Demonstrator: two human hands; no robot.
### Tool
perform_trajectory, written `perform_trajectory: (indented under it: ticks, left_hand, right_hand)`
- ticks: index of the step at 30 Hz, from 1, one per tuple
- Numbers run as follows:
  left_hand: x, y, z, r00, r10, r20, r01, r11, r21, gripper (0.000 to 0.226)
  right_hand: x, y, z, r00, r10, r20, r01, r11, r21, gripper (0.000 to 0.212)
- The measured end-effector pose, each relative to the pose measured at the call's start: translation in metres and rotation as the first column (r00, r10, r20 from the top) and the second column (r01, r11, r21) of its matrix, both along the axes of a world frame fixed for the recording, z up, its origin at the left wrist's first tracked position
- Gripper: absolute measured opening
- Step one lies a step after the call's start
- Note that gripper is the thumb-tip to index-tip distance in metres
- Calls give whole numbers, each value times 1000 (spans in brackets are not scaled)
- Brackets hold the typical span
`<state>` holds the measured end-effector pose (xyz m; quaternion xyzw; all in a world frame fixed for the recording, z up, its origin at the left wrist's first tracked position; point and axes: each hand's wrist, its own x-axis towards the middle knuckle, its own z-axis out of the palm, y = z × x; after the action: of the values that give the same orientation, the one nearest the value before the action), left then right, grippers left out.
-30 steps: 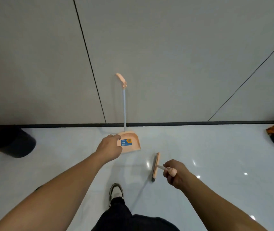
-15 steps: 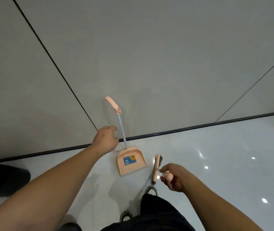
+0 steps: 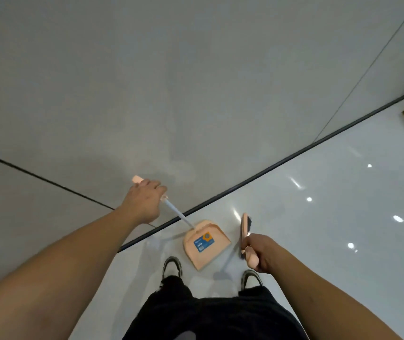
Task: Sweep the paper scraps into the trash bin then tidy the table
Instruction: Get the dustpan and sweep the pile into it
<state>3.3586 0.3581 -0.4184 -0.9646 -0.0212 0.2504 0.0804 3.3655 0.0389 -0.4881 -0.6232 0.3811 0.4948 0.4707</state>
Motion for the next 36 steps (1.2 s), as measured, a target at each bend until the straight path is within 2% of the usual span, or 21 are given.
perform_trajectory:
  ticks: [4, 7, 10, 12, 21, 25, 31, 36]
  left_hand:
    - [25, 43, -23, 936, -306, -172, 313, 950, 11, 33]
    - [36, 67, -41, 868, -469, -161, 462, 883, -81, 25]
    - [41, 76, -57, 850, -519, -95, 495, 847, -194, 27]
    - [48, 73, -64, 820, -570, -49, 551, 810, -198, 28]
    - [88, 76, -69, 694, -719, -30, 700, 684, -207, 16]
    - [95, 70, -68, 631, -774, -52, 750, 625, -215, 13]
    - [98, 68, -64, 448, -888, -104, 863, 460, -209, 11]
    - [94, 57, -60, 321, -937, -141, 915, 345, -210, 18]
  right_hand:
    - [-4, 41, -9, 977, -208, 51, 209, 978, -12, 46]
    - [-14, 78, -11, 948, -305, 89, 310, 949, -52, 43]
    - [-31, 108, -13, 914, -394, 92, 402, 912, -87, 24]
    - [-44, 121, -10, 899, -430, 78, 437, 891, -122, 13]
    - [-66, 155, -23, 824, -558, 94, 566, 811, -150, 26]
    - [-50, 167, -33, 797, -595, 110, 604, 787, -123, 22]
    - [-42, 174, -29, 791, -599, 125, 612, 778, -141, 19]
    - [-55, 171, -19, 813, -571, 114, 582, 795, -172, 13]
